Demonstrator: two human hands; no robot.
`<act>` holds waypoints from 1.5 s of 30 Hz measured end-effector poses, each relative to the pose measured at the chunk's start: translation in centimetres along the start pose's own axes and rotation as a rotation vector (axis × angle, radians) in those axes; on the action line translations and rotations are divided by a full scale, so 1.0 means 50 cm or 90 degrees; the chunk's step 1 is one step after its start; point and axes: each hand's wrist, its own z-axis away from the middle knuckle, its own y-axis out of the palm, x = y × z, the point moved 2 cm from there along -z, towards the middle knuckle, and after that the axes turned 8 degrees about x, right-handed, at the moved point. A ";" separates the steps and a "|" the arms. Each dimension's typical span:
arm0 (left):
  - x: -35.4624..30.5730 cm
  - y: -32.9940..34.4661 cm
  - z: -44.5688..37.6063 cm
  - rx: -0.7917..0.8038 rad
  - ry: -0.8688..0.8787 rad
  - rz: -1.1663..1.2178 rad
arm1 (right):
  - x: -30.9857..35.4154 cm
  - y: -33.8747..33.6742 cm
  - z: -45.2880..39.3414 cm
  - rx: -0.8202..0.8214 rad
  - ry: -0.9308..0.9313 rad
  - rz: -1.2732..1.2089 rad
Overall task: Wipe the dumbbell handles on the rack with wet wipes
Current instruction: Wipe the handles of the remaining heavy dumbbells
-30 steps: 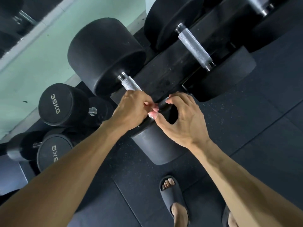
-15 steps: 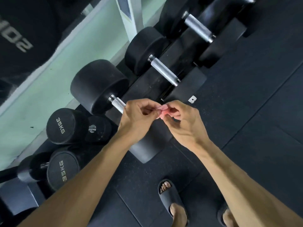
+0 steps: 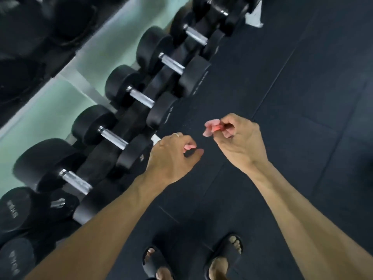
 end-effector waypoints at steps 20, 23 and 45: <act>-0.604 -0.116 -0.741 0.037 0.199 -0.178 | -0.139 -0.710 -0.551 -0.193 0.098 0.072; -0.679 -0.134 -0.867 0.046 0.206 -0.184 | -0.167 -0.806 -0.666 -0.196 0.111 0.085; -1.293 -0.215 -1.988 0.045 0.148 -0.159 | -0.498 -1.602 -1.667 -0.143 0.117 0.087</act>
